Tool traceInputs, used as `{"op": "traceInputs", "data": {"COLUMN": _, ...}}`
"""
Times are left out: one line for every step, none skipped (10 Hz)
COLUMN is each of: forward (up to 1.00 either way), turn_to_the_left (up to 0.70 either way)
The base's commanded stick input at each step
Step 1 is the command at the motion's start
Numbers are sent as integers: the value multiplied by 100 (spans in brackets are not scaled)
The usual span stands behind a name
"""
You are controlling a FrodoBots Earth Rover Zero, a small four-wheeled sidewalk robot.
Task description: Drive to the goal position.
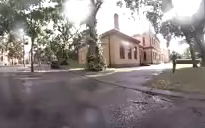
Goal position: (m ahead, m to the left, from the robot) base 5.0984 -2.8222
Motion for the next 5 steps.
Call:
{"op": "traceInputs", "data": {"forward": 85, "turn_to_the_left": 0}}
{"op": "traceInputs", "data": {"forward": 85, "turn_to_the_left": 0}}
{"op": "traceInputs", "data": {"forward": 85, "turn_to_the_left": 0}}
{"op": "traceInputs", "data": {"forward": 85, "turn_to_the_left": 0}}
{"op": "traceInputs", "data": {"forward": 85, "turn_to_the_left": 0}}
